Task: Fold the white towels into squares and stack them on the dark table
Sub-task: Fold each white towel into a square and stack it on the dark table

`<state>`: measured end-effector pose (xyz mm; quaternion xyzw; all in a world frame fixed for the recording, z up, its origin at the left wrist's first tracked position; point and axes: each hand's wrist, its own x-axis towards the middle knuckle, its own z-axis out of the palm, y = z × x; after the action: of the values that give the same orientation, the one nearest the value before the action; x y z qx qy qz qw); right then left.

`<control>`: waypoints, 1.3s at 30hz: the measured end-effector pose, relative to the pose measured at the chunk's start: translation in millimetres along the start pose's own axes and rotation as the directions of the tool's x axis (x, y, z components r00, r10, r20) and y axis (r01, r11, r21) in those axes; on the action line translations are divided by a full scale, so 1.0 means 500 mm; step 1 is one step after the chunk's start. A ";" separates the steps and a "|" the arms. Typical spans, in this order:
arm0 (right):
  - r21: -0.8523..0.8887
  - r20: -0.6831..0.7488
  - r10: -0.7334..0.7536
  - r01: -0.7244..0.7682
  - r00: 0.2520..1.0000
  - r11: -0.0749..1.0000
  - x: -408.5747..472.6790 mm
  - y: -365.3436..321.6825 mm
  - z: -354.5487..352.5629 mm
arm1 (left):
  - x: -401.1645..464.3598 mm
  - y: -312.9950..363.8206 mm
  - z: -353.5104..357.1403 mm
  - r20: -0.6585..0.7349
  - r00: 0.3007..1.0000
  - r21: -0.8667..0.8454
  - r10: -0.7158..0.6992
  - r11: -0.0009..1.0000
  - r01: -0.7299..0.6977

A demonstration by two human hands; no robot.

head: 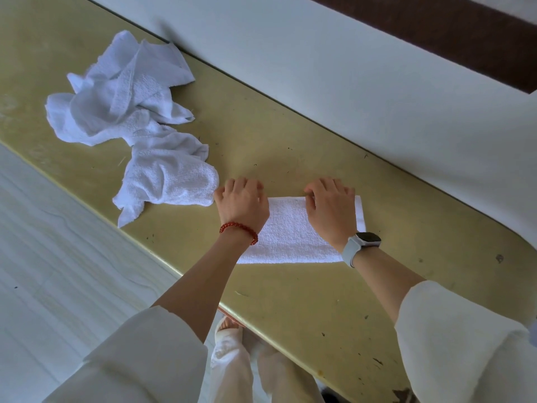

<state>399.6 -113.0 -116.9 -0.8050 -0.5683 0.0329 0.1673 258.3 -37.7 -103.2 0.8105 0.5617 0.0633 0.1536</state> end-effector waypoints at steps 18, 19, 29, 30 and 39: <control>-0.186 0.375 0.017 0.058 0.927 0.981 -0.099 0.022 0.010 | -0.112 -0.057 0.065 0.154 0.946 0.271 0.286 0.908 -0.319; -0.164 0.368 0.028 0.036 0.929 0.986 -0.097 0.020 0.009 | -0.112 -0.056 0.063 0.153 0.947 0.271 0.283 0.909 -0.316; 0.009 0.149 -0.063 0.062 0.987 0.998 -0.088 0.115 -0.048 | -0.148 -0.044 0.034 -0.060 0.768 0.140 0.637 0.767 -0.626; 0.000 0.141 -0.082 0.082 0.987 0.997 -0.091 0.124 -0.051 | -0.144 -0.045 0.032 -0.042 0.767 0.157 0.640 0.763 -0.627; -0.059 0.113 -0.197 0.205 0.974 0.977 -0.216 0.096 -0.068 | -0.029 -0.012 0.011 0.116 0.859 0.412 0.498 0.763 -0.498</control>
<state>413.3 -235.3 -114.5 -0.7458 -0.6558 0.0387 0.1109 249.0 -50.2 -109.2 0.9436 0.3265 -0.0227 -0.0504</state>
